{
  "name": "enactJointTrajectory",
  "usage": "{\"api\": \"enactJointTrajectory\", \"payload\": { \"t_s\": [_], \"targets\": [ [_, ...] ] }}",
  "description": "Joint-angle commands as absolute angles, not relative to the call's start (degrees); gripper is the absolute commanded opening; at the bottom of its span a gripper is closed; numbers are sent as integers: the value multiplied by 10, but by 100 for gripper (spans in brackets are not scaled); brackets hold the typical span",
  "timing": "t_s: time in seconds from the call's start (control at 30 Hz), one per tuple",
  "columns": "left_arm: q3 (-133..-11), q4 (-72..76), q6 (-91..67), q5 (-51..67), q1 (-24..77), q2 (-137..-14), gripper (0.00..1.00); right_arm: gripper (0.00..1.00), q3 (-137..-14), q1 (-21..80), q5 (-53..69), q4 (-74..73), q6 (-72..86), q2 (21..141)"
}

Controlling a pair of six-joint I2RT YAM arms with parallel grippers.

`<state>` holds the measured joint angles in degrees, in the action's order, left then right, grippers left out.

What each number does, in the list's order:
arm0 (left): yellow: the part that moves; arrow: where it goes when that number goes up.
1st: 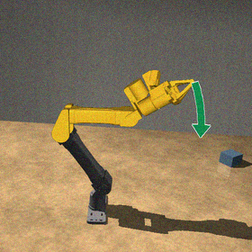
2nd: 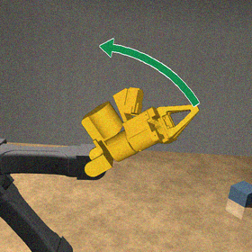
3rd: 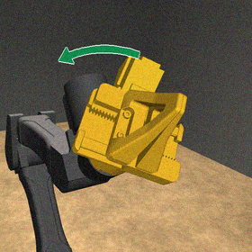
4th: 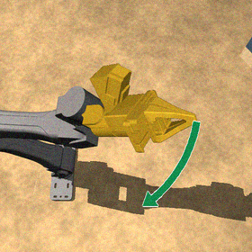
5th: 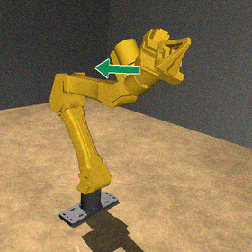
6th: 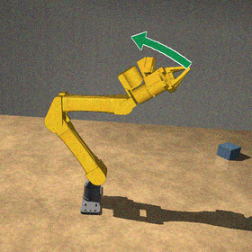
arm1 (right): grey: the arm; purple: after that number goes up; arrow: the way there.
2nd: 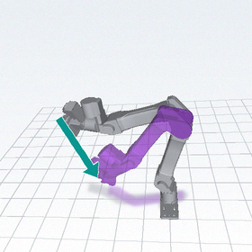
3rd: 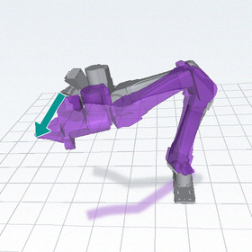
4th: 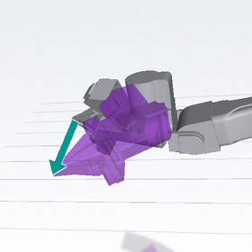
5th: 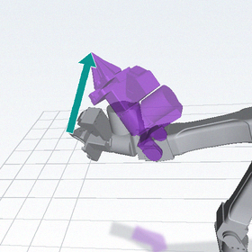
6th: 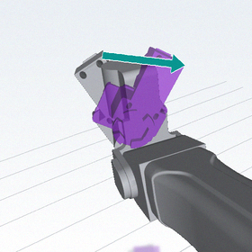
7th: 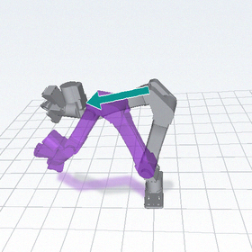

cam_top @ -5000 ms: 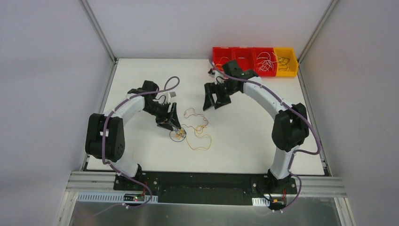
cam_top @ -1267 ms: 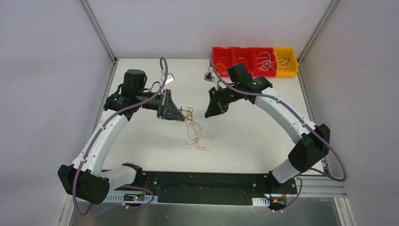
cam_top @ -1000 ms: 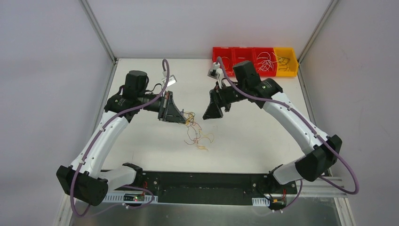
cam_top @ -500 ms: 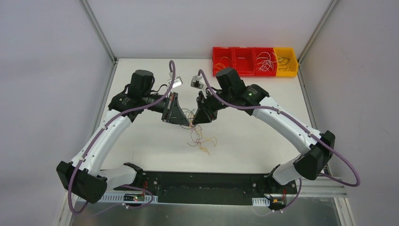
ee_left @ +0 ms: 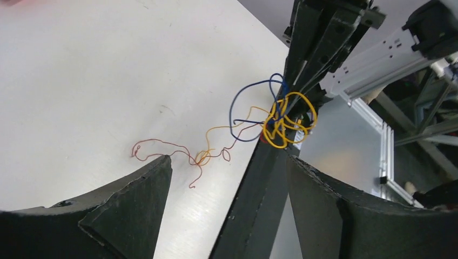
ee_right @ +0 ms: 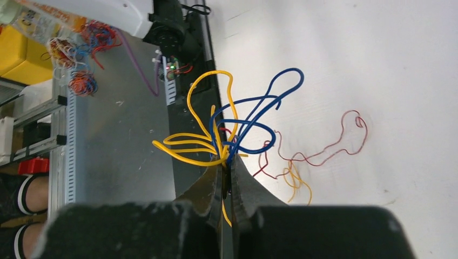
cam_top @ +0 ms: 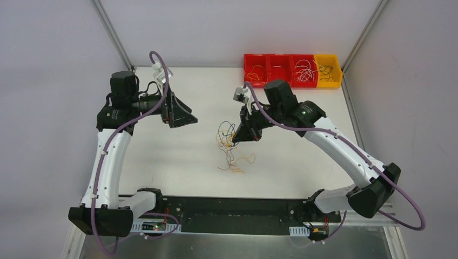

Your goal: Untangle the cables

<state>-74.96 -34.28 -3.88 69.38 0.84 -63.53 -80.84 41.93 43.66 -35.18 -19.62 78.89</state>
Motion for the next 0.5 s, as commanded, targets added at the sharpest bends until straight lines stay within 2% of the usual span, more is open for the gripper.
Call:
{"api": "enactJointTrajectory", "payload": {
  "t_s": [0.0, 0.23, 0.4, 0.47],
  "targets": [
    [-751, -355, 73, 670, 53, -624, 75, 0, -812, 435, 497, -368, -219, 760],
    [-740, -356, 147, 598, 214, -645, 71, 0, -827, 470, 499, -378, -232, 763],
    [-724, -355, 139, 578, 278, -668, 67, 0, -842, 474, 498, -375, -228, 772],
    [-718, -352, 141, 553, 303, -671, 62, 0, -844, 476, 501, -373, -221, 774]
  ]
}}
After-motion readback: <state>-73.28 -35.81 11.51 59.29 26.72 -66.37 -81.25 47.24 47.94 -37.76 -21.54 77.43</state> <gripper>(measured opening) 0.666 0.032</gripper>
